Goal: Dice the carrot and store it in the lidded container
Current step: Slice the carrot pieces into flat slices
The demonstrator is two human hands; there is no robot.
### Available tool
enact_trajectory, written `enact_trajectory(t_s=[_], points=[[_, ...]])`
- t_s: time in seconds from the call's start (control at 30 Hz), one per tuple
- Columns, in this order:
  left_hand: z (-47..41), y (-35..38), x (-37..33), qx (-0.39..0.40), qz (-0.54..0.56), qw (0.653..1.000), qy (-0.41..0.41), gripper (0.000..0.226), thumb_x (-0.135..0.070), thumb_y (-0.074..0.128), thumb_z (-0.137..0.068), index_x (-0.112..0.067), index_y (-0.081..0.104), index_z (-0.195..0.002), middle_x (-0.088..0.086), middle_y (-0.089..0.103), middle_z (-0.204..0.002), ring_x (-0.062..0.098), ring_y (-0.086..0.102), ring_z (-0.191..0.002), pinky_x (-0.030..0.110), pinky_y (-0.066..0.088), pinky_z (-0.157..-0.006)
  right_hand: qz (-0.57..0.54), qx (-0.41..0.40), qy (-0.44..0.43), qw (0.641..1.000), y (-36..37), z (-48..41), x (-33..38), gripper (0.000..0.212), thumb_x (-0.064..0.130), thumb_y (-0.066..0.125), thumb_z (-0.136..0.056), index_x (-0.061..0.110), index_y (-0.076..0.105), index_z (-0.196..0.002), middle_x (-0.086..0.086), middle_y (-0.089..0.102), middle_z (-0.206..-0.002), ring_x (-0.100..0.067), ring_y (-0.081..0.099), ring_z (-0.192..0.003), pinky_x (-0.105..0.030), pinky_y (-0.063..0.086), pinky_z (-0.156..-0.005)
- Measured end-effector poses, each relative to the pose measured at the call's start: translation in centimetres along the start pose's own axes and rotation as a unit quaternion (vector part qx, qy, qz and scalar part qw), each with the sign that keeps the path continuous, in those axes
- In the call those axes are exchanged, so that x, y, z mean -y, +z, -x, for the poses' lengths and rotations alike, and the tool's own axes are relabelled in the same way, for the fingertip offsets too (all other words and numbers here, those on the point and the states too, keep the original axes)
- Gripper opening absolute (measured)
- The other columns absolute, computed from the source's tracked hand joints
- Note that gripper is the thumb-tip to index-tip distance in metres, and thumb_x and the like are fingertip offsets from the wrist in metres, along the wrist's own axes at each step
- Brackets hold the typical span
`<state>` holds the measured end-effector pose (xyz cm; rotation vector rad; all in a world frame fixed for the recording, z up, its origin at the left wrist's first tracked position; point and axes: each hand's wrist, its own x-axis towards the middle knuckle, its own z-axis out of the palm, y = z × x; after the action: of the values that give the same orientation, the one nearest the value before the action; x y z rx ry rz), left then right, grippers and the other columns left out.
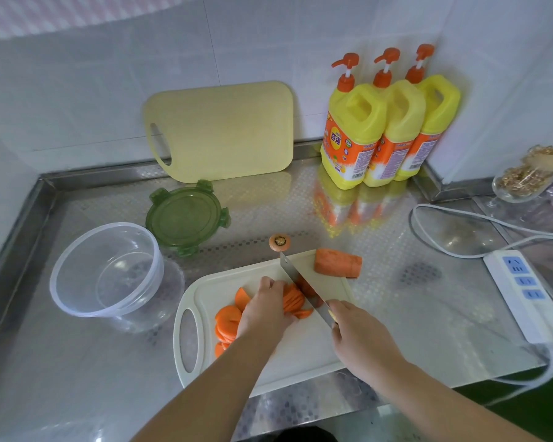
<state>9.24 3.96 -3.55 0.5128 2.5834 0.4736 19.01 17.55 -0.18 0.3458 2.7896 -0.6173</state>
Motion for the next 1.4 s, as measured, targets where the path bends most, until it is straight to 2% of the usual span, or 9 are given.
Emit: enact_trajectory(t_s=[0.2,0.37,0.47,0.77,0.97,1.1,1.4], points=[[0.1,0.3,0.0,-0.004,0.035,0.999,-0.01,0.063,-0.035,0.068,-0.084,-0.02,0.039,-0.138,0.002,0.037,-0.132,0.019,0.057,-0.108,0.028,0.046,-0.095,-0.007,-0.013,0.011,1.0,-0.5,-0.2,-0.2,0.034,0.016,0.036,-0.097,0.022,0.044,-0.13,0.007,0.055,-0.112,-0.012,0.056,-0.093,-0.021,0.043,-0.074],[0.3,0.5,-0.4,-0.008,0.02,1.0,-0.016,0.068,-0.042,0.068,-0.083,-0.02,0.036,-0.139,0.001,0.034,-0.13,0.021,0.057,-0.108,0.029,0.049,-0.088,-0.006,-0.005,0.017,1.0,-0.4,0.0,-0.3,0.036,0.015,0.036,-0.097,0.022,0.042,-0.131,0.008,0.053,-0.108,-0.011,0.053,-0.09,-0.021,0.042,-0.075],[0.2,0.7,-0.9,-0.013,0.009,1.0,-0.018,0.063,-0.042,0.067,-0.084,-0.018,0.039,-0.134,0.001,0.034,-0.127,0.023,0.058,-0.105,0.031,0.05,-0.086,-0.011,-0.004,0.017,1.0,-0.3,0.0,-0.1,0.033,0.014,0.035,-0.097,0.02,0.044,-0.127,0.008,0.048,-0.1,-0.012,0.05,-0.086,-0.021,0.039,-0.072],[-0.1,1.2,-1.3,-0.039,-0.005,0.998,-0.045,0.052,-0.039,0.062,-0.086,-0.015,0.042,-0.128,0.002,0.035,-0.123,0.023,0.061,-0.096,0.027,0.049,-0.074,-0.015,-0.001,0.015,1.0,-0.1,-0.2,0.1,0.032,0.015,0.036,-0.097,0.021,0.044,-0.127,0.005,0.053,-0.11,-0.014,0.052,-0.087,-0.021,0.039,-0.072],[-0.5,0.9,-1.0,-0.04,-0.004,0.997,-0.064,0.047,-0.032,0.063,-0.086,-0.014,0.044,-0.125,0.001,0.034,-0.124,0.023,0.061,-0.097,0.033,0.054,-0.081,-0.012,0.002,0.013,1.0,-0.4,-0.9,0.3,0.029,0.016,0.036,-0.097,0.02,0.046,-0.125,0.005,0.049,-0.1,-0.014,0.052,-0.084,-0.024,0.043,-0.075],[-0.4,0.9,-0.9,-0.042,-0.005,0.997,-0.064,0.044,-0.032,0.062,-0.087,-0.015,0.045,-0.124,0.001,0.035,-0.123,0.024,0.061,-0.095,0.033,0.054,-0.078,-0.009,0.007,0.008,1.0,-0.4,-0.8,0.1,0.031,0.016,0.036,-0.097,0.021,0.045,-0.126,0.004,0.053,-0.109,-0.013,0.046,-0.082,-0.021,0.037,-0.071],[-0.8,1.0,-0.6,-0.049,-0.004,0.997,-0.053,0.041,-0.033,0.06,-0.089,-0.016,0.048,-0.124,0.001,0.039,-0.122,0.023,0.062,-0.096,0.031,0.052,-0.077,-0.004,0.012,-0.002,1.0,-0.5,-0.7,-0.1,0.034,0.015,0.035,-0.097,0.021,0.042,-0.13,0.006,0.051,-0.108,-0.011,0.045,-0.081,-0.019,0.035,-0.07]])
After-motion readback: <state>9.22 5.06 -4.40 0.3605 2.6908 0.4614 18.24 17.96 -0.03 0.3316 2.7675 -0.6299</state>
